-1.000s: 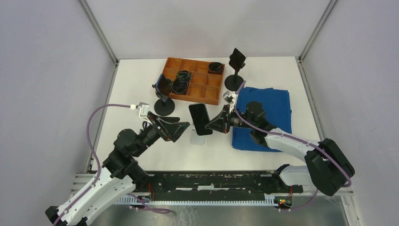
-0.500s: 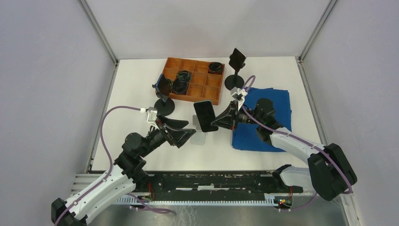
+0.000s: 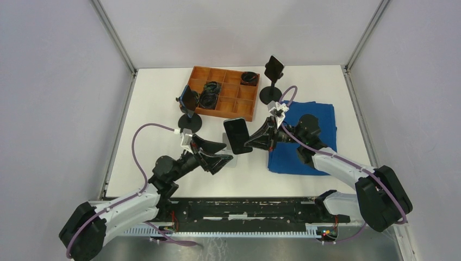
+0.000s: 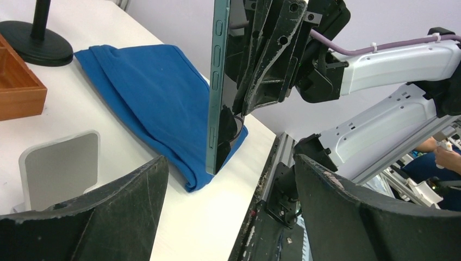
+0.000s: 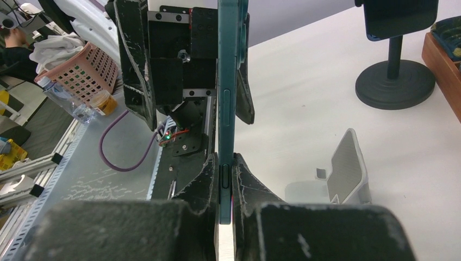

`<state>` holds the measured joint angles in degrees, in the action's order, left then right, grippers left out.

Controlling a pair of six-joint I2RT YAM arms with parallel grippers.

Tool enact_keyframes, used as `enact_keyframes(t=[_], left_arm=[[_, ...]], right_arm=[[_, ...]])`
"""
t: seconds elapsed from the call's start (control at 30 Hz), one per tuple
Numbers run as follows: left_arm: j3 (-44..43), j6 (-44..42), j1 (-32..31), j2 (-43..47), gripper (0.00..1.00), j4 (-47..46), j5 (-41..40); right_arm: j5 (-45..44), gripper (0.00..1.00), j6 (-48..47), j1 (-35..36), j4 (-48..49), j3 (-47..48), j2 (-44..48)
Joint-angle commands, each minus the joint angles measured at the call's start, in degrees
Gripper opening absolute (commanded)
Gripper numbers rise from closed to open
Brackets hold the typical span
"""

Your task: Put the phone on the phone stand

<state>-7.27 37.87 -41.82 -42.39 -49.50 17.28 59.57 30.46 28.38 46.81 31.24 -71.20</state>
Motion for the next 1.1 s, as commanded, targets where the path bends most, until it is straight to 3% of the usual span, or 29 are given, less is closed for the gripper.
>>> enact_keyframes(t=[0.0,0.3,0.43,0.7,0.77,0.83,0.9,1.07], left_arm=[[0.35,-4.58,-0.69,-5.19,0.89,-12.56,2.39],[-2.61,-4.15,-1.72,-19.48,0.79,-23.71,5.01],[-4.08,-3.37,-1.77,-24.36,0.67,-28.30,6.64],[-7.97,-1.54,-1.77,-29.81,0.14,-30.68,11.88],[-8.64,-1.33,-1.69,-30.14,0.04,-29.16,12.96],[-8.96,-2.16,-1.68,-29.36,0.02,-26.80,13.91],[-9.26,-4.16,-1.68,-27.26,0.02,-21.57,14.62],[-13.63,-13.41,-1.68,-19.34,0.02,2.57,17.10]], right_arm=[[1.42,0.00,1.53,-0.17,6.95,-0.04,0.23],[1.73,0.00,2.94,-0.17,8.54,-0.48,-0.42],[2.04,0.00,3.91,-0.19,9.57,-0.70,-1.00],[2.48,0.00,4.92,-0.11,10.84,-0.92,-1.81],[2.77,0.00,4.75,-0.10,10.94,-0.91,-1.76],[3.32,0.02,3.76,-0.08,10.82,-0.83,-1.53],[3.89,0.16,1.26,-0.10,7.96,-0.23,-1.17],[7.46,0.37,-9.44,-0.08,-2.65,3.46,-0.88]])
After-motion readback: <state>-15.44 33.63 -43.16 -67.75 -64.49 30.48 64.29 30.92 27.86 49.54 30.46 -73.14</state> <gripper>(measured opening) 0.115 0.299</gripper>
